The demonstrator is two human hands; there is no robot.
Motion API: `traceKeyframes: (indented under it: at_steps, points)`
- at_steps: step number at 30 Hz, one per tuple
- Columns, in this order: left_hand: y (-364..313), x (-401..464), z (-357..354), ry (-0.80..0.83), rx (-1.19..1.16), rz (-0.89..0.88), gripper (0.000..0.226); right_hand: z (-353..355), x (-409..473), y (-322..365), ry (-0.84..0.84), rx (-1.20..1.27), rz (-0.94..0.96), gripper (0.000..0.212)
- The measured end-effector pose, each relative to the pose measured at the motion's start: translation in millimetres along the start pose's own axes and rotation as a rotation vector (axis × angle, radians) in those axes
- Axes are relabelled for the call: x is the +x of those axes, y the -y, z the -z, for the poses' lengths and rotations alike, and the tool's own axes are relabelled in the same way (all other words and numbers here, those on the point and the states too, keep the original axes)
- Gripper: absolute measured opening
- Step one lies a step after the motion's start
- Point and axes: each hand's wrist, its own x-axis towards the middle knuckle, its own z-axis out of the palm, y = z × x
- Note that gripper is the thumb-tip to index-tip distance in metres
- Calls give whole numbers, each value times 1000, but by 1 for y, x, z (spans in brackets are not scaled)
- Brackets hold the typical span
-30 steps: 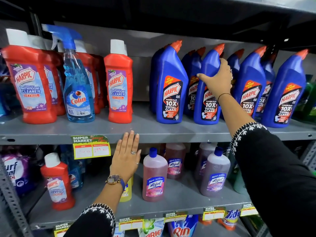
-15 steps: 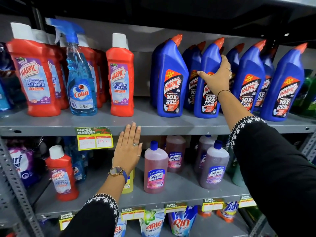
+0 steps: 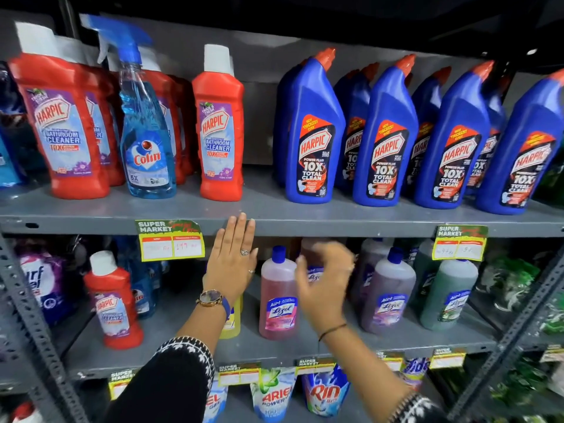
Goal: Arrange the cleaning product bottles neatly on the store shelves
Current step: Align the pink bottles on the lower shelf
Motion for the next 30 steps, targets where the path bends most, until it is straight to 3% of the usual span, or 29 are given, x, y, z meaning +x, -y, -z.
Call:
traceKeyframes:
  at_steps: [3, 7, 10, 13, 17, 21, 30]
  points:
    - [0, -1, 0, 6, 14, 2, 76, -28, -46, -1, 290, -10, -256, 44]
    - [1, -1, 2, 8, 15, -14, 79, -61, -49, -23, 486, -136, -626, 100]
    - [2, -2, 0, 0, 32, -16, 78, -84, -38, -37, 609, -231, -745, 117]
    - [2, -2, -2, -9, 34, -24, 79, -98, -36, -47, 683, -309, -762, 110]
    - [3, -3, -2, -14, 15, -30, 81, -102, -42, -52, 630, -398, -703, 87]
    - [4, -2, -2, -17, -6, -33, 80, -97, -44, -53, 562, -381, -693, 78]
    - [2, -3, -2, -17, 13, -22, 79, -67, 0, -77, 472, -425, -655, 79]
